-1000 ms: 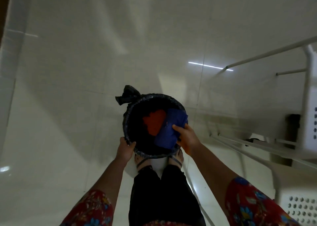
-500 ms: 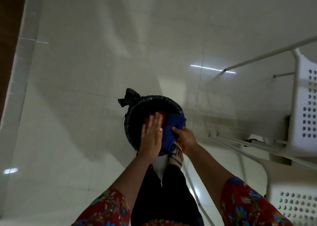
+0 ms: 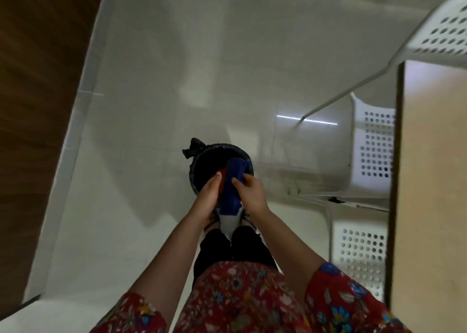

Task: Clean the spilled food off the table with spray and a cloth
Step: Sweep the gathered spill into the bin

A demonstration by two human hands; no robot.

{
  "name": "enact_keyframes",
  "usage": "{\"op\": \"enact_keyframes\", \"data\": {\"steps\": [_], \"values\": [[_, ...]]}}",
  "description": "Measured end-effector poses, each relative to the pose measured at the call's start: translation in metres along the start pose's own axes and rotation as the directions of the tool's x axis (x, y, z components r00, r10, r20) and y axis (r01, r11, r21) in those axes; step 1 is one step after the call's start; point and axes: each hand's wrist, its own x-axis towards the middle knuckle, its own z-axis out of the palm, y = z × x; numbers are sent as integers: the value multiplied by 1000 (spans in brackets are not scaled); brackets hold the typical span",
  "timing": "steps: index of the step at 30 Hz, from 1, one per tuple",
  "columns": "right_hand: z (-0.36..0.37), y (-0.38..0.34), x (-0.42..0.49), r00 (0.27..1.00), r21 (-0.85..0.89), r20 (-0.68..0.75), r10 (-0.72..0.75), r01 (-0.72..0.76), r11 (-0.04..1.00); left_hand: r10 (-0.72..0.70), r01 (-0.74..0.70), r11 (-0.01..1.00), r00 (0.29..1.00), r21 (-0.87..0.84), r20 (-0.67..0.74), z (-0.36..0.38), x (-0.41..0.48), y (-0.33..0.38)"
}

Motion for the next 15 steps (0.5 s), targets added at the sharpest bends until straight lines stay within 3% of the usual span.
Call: {"op": "enact_keyframes", "data": {"steps": [2, 6, 10, 13, 15], "values": [[-5, -22, -52, 994, 27, 47, -94, 93, 995, -34, 45, 989, 997, -142, 73, 5, -48, 11], [-19, -31, -132, 944, -65, 56, -326, 329, 942, 2, -16, 958, 999, -285, -47, -1, -114, 0], [-38, -30, -197, 888, -156, 25, -459, 457, 876, 67, -58, 933, 998, -356, 13, -3, -177, -11], [-47, -24, -244, 829, -248, -84, -552, 519, 818, 149, -95, 922, 982, -375, 119, -5, -219, -20], [-54, -22, -276, 819, -108, -218, -530, 519, 848, 188, -116, 926, 967, -359, 171, -6, -246, -23]]}}
